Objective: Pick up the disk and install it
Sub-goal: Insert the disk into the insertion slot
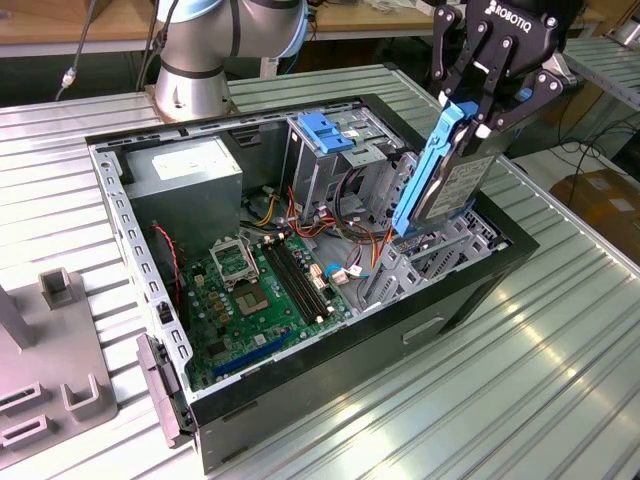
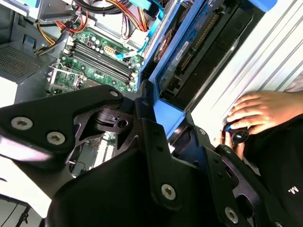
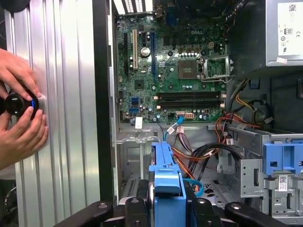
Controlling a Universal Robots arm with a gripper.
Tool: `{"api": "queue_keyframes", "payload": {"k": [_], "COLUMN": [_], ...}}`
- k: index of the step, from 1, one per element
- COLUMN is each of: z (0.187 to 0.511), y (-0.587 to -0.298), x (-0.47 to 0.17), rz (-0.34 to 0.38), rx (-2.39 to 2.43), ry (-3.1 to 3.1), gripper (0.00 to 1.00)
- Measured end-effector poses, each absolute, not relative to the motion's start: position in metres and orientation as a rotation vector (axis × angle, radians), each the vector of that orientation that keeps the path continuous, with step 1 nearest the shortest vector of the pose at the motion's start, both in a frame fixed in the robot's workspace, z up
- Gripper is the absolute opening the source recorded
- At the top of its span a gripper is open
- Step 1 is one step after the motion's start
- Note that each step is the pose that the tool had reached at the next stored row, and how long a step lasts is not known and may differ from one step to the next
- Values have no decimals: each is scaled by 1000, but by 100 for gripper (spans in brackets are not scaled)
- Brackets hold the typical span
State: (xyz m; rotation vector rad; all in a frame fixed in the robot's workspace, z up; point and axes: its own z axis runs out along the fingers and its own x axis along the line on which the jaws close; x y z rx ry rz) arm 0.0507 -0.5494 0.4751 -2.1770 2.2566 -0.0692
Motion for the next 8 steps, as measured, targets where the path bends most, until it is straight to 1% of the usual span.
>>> {"api": "queue_keyframes", "payload": {"k": [2,8], "z": [474,471], "y": [-551,-556], "x": [53,54], "rz": [-49,-46], "rx": [-2168,-2166], "ry": [2248,2248], "gripper": [37,37]}}
